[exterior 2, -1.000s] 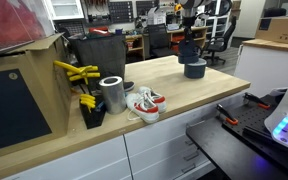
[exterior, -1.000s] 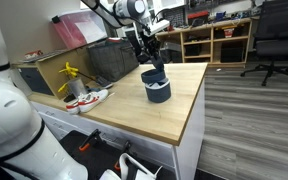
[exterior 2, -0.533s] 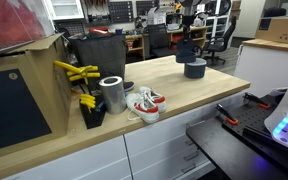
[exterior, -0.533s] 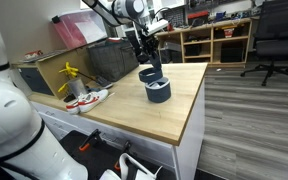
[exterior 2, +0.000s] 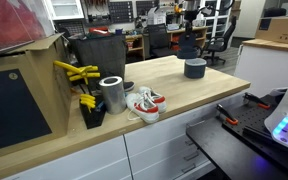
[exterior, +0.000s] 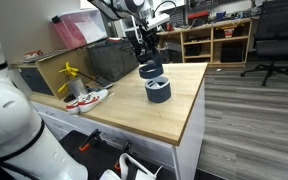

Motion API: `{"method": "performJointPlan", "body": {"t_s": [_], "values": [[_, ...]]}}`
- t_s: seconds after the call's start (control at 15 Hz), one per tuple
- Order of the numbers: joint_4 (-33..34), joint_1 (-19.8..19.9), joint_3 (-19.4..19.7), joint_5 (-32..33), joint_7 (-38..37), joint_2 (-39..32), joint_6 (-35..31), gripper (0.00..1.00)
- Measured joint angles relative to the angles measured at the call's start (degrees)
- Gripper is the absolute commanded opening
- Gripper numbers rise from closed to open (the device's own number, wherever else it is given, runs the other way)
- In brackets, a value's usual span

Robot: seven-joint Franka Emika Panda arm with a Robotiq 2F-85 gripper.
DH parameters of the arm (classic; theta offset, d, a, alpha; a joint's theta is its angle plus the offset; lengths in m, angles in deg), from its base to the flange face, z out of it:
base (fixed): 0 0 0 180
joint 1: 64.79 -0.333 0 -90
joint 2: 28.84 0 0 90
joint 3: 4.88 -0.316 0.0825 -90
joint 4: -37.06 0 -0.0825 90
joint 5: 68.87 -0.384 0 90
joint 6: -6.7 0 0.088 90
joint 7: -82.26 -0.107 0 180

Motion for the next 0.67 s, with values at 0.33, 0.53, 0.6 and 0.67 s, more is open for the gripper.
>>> {"method": "performJointPlan", "body": {"t_s": [0.33,0.53,0.6,0.67], "values": [[-0.04,0.31,0.71,0.0,0.03,1.34,2.36,0.02],[-0.04,0.46,0.73,0.0,0.33,2.13,4.37,0.02],[-0.04,0.52,0.74,0.0,0.86,2.45,5.15,0.02],[-0.04,0.59,0.75,0.0,1.22,2.78,5.82,0.02]]}}
